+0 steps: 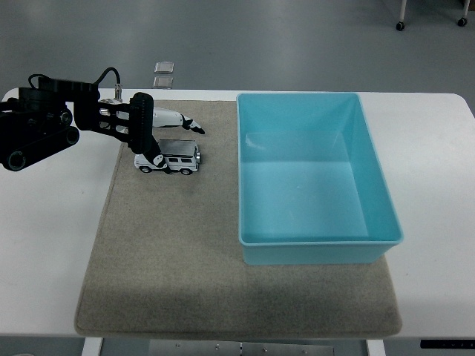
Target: Left hand put the white car in the blue box
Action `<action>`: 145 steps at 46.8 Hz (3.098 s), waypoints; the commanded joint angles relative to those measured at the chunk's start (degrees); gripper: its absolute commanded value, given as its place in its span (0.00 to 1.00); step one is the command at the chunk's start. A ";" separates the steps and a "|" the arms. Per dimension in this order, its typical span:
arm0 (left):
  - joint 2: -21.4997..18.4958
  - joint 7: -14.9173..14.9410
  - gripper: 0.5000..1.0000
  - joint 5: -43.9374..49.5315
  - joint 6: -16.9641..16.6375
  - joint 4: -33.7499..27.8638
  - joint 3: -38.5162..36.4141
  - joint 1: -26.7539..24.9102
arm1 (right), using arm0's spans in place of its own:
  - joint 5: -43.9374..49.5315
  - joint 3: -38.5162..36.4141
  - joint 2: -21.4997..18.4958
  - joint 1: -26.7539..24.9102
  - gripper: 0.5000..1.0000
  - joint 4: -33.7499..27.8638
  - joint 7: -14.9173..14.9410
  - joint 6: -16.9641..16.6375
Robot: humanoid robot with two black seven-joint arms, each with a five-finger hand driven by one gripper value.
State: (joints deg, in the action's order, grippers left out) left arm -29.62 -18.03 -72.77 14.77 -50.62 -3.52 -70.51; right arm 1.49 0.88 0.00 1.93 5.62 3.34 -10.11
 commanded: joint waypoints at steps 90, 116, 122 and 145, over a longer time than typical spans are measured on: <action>0.17 0.10 0.00 0.70 -0.62 0.00 3.34 -7.00 | 0.00 0.00 0.00 0.00 0.87 0.00 0.00 0.00; 5.44 0.18 0.00 0.52 -0.71 -0.44 6.24 -8.94 | 0.00 0.00 0.00 0.00 0.87 0.00 0.00 0.00; 7.12 0.18 0.00 0.52 -0.71 -0.44 6.33 -9.55 | 0.00 0.00 0.00 0.00 0.87 0.00 0.00 0.00; 13.88 0.53 0.00 0.87 -0.97 0.00 6.68 -9.73 | 0.00 0.00 0.00 0.00 0.87 0.00 0.00 0.00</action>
State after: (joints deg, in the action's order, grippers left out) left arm -16.61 -17.52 -71.81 13.95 -50.64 3.24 -80.25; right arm 1.49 0.88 0.00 1.93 5.61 3.34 -10.10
